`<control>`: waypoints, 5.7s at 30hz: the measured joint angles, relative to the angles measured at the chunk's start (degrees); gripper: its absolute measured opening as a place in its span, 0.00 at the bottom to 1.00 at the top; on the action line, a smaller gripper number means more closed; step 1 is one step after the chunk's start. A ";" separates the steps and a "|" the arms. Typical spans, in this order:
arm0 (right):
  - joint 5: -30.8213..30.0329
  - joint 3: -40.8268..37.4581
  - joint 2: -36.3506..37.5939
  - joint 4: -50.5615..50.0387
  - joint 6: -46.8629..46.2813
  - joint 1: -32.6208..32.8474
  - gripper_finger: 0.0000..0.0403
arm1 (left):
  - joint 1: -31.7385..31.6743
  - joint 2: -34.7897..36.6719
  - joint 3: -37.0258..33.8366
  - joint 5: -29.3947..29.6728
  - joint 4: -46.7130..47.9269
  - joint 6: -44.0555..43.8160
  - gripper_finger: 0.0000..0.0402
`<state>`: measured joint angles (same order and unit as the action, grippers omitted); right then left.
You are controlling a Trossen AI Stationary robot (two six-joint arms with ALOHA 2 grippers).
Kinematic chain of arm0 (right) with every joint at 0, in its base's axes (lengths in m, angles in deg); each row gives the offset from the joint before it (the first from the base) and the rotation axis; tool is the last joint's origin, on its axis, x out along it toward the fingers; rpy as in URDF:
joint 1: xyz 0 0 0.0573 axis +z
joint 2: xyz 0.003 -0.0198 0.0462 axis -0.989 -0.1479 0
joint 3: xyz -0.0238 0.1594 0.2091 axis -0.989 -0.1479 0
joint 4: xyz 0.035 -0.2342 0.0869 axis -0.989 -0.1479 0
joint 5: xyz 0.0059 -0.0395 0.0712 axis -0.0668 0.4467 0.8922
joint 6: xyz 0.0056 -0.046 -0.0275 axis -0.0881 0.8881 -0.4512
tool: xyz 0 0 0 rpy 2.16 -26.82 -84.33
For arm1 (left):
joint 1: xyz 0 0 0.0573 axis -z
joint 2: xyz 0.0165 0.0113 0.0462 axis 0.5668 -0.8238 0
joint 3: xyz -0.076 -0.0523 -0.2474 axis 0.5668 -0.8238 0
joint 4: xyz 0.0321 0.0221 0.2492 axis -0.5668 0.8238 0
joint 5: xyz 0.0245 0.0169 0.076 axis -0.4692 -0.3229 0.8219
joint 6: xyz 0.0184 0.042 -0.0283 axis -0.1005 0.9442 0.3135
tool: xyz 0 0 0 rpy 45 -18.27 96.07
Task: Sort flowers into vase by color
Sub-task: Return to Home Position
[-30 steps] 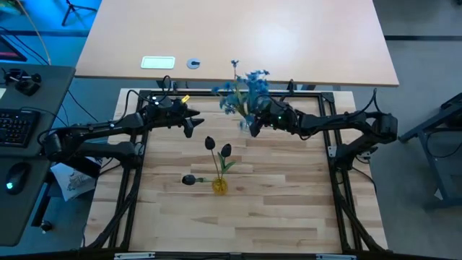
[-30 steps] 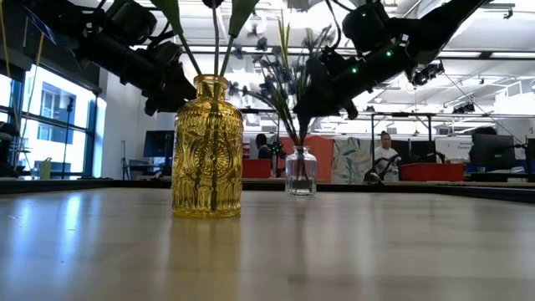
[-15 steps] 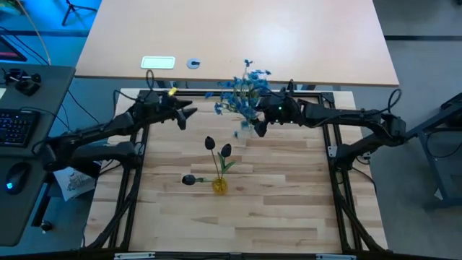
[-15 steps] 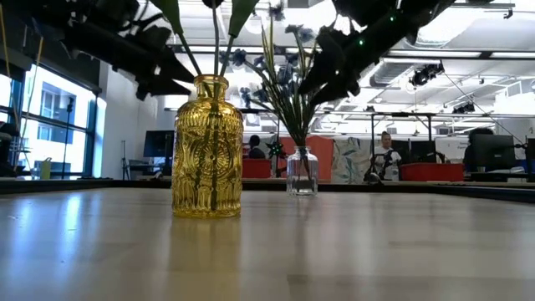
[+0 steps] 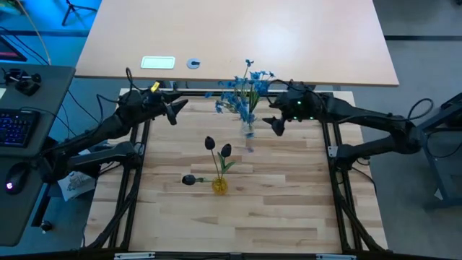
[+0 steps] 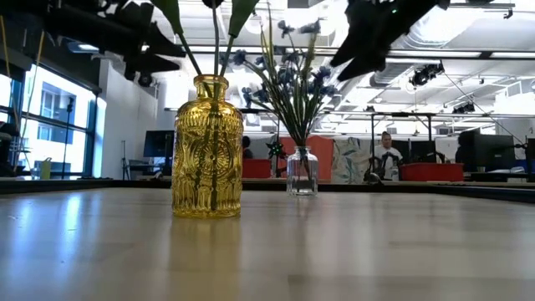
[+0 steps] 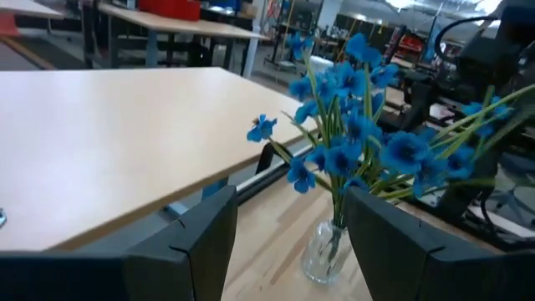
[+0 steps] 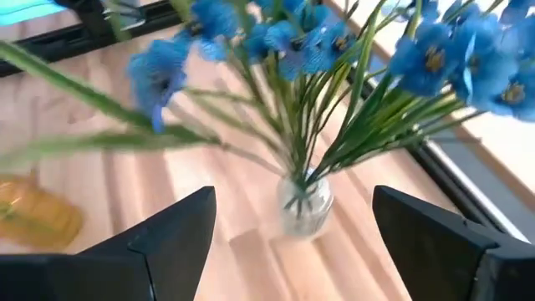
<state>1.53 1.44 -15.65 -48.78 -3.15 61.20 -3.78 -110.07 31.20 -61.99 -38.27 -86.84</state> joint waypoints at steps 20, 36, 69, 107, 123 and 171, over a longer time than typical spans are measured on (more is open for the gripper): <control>13.54 0.00 8.10 -5.79 -3.63 0.02 0.78 | 24.18 -4.55 -10.13 6.09 -28.60 -15.55 0.33; 27.30 -0.41 9.55 -14.36 -4.50 0.07 0.08 | 30.99 11.41 -28.21 18.11 -36.09 -13.61 0.00; 21.30 -58.68 43.78 61.17 -30.79 16.22 0.00 | 30.97 13.17 -28.26 16.04 -35.71 -13.55 0.00; 17.97 -59.63 68.01 35.56 -26.99 16.70 0.00 | 30.60 38.62 -28.30 16.13 -18.84 -13.53 0.00; 17.91 -59.63 67.31 32.16 -26.99 16.81 0.00 | 27.98 40.33 -28.33 16.46 -19.56 -13.51 0.00; 17.94 -59.63 67.29 31.54 -26.99 16.82 0.00 | 36.89 39.66 -28.30 11.72 4.11 6.03 0.00</control>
<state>19.47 -58.19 51.65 -17.24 -30.15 78.02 33.12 -70.41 2.90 -50.26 -34.16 -80.81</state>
